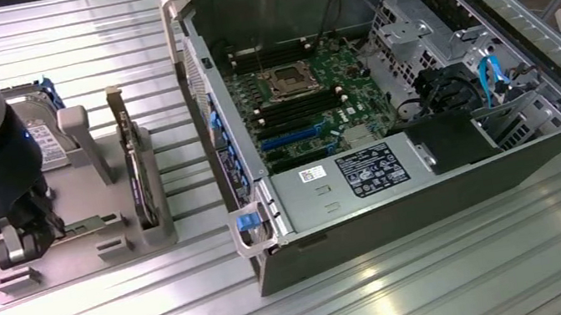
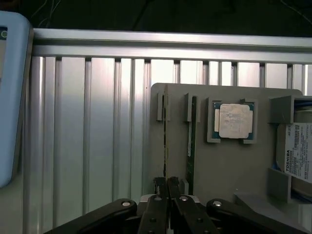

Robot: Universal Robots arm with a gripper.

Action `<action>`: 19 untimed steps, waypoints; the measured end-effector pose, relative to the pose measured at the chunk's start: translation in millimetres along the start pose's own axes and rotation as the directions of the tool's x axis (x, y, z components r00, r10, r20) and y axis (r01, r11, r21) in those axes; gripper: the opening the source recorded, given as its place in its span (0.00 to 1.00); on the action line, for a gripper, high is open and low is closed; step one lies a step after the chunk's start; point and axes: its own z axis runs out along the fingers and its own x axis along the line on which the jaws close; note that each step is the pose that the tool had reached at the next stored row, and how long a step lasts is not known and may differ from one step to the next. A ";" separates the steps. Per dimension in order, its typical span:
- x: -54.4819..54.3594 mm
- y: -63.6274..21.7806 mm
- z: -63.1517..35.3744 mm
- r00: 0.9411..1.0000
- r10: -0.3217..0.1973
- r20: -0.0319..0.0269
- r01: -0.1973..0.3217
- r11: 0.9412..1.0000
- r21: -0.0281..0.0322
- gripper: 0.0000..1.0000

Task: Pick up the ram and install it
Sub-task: 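Pick up the ram and move it above insertion slot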

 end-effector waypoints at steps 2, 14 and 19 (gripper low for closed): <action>-0.1 0.2 -5.0 1.000 0.000 0.000 0.000 1.000 0.000 0.12; -0.7 1.2 -28.1 1.000 0.000 0.000 0.000 1.000 0.000 0.12; -0.9 1.5 -35.0 1.000 0.000 0.000 0.000 1.000 0.000 0.12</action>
